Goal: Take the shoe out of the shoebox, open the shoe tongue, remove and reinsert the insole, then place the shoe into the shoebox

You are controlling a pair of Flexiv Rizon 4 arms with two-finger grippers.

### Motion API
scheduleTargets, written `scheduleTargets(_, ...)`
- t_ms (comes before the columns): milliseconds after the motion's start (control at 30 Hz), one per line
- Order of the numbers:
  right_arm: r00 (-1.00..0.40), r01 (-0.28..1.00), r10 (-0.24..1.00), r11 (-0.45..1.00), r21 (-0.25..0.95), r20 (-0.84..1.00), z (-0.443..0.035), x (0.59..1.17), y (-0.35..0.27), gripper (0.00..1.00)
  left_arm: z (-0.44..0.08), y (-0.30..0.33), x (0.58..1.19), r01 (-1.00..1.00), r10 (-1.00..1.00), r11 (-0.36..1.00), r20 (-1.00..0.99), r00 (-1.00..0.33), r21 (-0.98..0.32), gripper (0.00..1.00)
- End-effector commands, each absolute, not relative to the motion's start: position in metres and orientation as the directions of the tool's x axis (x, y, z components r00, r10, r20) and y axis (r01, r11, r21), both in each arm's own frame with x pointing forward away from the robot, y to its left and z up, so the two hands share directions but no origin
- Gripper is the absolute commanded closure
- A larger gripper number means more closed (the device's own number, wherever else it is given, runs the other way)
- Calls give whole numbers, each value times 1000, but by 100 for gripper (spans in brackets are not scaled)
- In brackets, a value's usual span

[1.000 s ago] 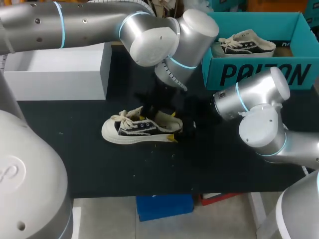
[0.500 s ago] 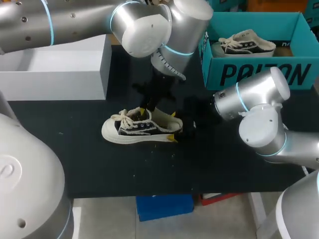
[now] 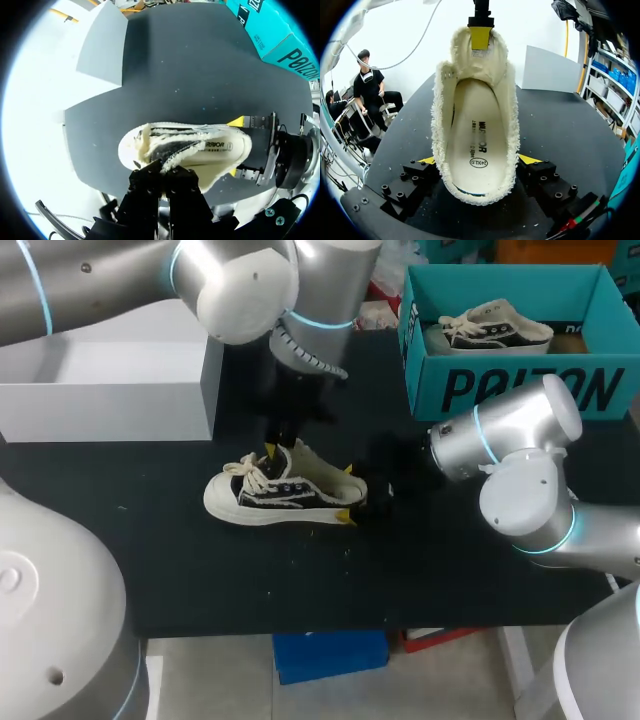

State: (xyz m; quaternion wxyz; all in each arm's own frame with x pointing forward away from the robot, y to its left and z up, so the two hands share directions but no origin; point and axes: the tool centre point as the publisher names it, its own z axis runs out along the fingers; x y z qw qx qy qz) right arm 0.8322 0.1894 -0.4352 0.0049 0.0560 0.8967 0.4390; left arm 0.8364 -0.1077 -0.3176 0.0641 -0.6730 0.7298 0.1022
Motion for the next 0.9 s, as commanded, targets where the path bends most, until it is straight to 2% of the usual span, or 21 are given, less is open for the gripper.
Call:
scheduleTargets(33,-994,96,106,610,786,40,-441,832,193,100,-313,-91,832,-996,-986,76,-147,-82,48,100)
scheduleTargets(900,-994,96,106,610,786,40,-441,832,193,100,-319,-43,825,-994,-996,83,-26,-85,72,100)
